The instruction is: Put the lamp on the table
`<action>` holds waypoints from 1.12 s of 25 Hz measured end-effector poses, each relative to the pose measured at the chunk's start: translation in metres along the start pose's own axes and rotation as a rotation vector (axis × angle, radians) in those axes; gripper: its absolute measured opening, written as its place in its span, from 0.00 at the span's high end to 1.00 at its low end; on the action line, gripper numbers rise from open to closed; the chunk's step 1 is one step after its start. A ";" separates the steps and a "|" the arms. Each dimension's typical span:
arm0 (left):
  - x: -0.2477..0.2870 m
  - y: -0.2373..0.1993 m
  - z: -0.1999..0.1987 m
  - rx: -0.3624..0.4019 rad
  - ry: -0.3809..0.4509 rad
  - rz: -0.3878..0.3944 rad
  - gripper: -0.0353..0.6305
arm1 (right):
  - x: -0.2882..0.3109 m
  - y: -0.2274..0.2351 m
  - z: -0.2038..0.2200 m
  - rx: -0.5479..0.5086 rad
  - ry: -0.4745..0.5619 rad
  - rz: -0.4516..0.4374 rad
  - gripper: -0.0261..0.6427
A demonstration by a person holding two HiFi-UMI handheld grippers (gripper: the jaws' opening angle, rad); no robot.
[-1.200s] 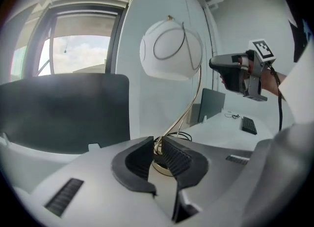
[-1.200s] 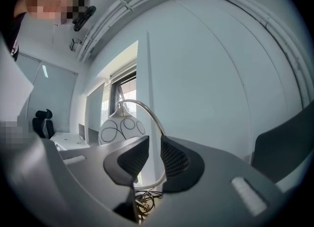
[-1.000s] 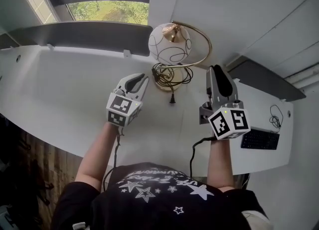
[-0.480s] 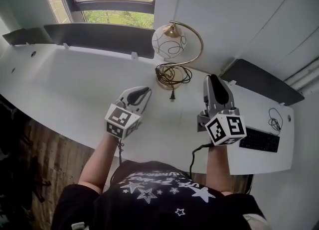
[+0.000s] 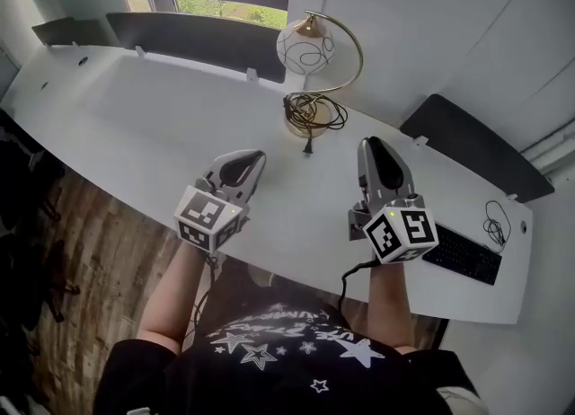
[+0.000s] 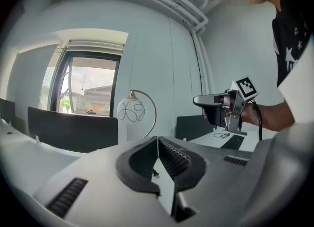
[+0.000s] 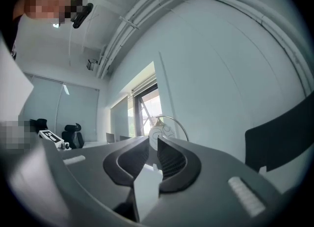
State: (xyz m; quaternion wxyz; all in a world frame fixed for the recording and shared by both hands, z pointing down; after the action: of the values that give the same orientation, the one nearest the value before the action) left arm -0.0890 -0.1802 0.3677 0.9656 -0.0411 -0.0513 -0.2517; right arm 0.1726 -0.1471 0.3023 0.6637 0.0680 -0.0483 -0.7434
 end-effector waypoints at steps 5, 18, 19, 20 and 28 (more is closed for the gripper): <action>-0.022 0.032 0.003 0.004 -0.007 -0.057 0.93 | -0.011 -0.009 0.014 0.019 -0.023 -0.092 0.89; -0.072 0.066 0.026 -0.045 0.009 -0.090 0.93 | -0.051 -0.040 0.010 0.060 0.035 -0.154 0.96; -0.079 0.069 0.027 -0.050 0.012 -0.089 0.93 | -0.056 -0.046 0.009 0.057 0.037 -0.153 0.96; -0.086 0.072 0.028 -0.053 0.014 -0.087 0.93 | -0.061 -0.053 0.008 0.051 0.038 -0.154 0.96; -0.142 0.100 0.030 -0.037 0.032 -0.080 0.93 | -0.121 -0.096 0.014 0.006 0.020 -0.163 0.96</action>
State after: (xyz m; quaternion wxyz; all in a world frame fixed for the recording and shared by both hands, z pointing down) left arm -0.1653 -0.0215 0.3748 0.9545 -0.0528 -0.0329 -0.2916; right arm 0.0891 -0.0159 0.3051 0.6013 0.0813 -0.0381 -0.7939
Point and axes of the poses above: the fingertips, and each gripper's own axes: x forward along the fingers, y to its right, z out of its underside, the point moved 8 cm from there along -x, backward along the fingers, and after that the axes turned 15 degrees about z, right-handed, at the moved point
